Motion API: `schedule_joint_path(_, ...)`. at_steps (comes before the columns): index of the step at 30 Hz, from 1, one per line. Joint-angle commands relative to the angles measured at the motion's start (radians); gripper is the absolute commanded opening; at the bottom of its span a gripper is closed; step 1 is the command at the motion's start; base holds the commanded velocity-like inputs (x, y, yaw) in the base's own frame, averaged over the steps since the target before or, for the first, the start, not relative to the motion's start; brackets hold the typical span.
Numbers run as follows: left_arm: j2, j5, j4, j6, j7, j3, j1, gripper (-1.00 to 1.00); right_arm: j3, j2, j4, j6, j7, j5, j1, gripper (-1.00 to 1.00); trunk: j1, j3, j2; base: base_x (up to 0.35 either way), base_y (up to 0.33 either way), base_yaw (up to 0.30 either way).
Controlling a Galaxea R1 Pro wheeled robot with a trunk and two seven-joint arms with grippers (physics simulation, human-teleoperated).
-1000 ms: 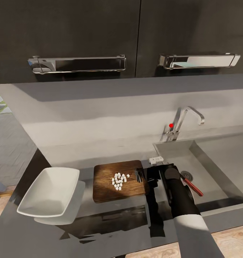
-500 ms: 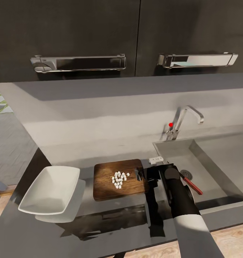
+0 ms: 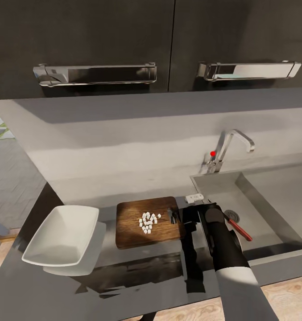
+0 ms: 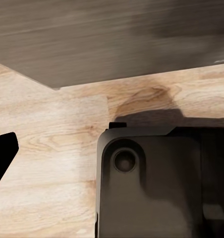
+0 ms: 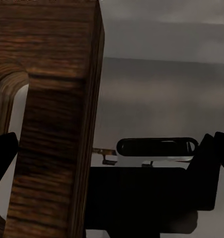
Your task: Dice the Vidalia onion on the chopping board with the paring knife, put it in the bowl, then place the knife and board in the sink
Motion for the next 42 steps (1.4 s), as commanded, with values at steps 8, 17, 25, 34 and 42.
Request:
schedule_joint_path(8, 0.001, 0.006, 0.000, -0.003, 0.005, -0.009, -0.001, 1.00, -0.002, 0.001, 0.016, 0.003, 0.010, 0.006, -0.001, 1.00, 0.001, -0.002, -0.001, 0.000, 0.000, 0.000)
schedule_joint_path(17, 0.001, 0.006, 0.000, -0.003, 0.005, -0.009, -0.001, 1.00, -0.002, 0.001, 0.016, 0.003, 0.008, 0.006, -0.001, 1.00, 0.001, -0.002, -0.001, 0.000, 0.000, 0.000)
schedule_joint_path(25, 0.001, 0.006, 0.000, -0.003, 0.005, -0.009, -0.001, 1.00, -0.002, 0.003, 0.016, 0.004, 0.008, 0.006, -0.001, -1.00, 0.001, -0.002, -0.001, 0.000, 0.000, 0.000)
schedule_joint_path(34, 0.001, 0.006, 0.000, -0.003, 0.005, -0.009, -0.001, 1.00, -0.003, 0.004, 0.016, 0.005, 0.008, 0.006, -0.001, -1.00, 0.001, -0.002, -0.001, 0.000, 0.000, 0.000)
schedule_joint_path(42, 0.001, 0.006, 0.000, -0.003, 0.005, -0.009, -0.001, 1.00, -0.005, 0.004, 0.016, 0.009, 0.008, 0.006, -0.001, -1.00, 0.001, 0.004, -0.001, 0.000, 0.000, 0.000)
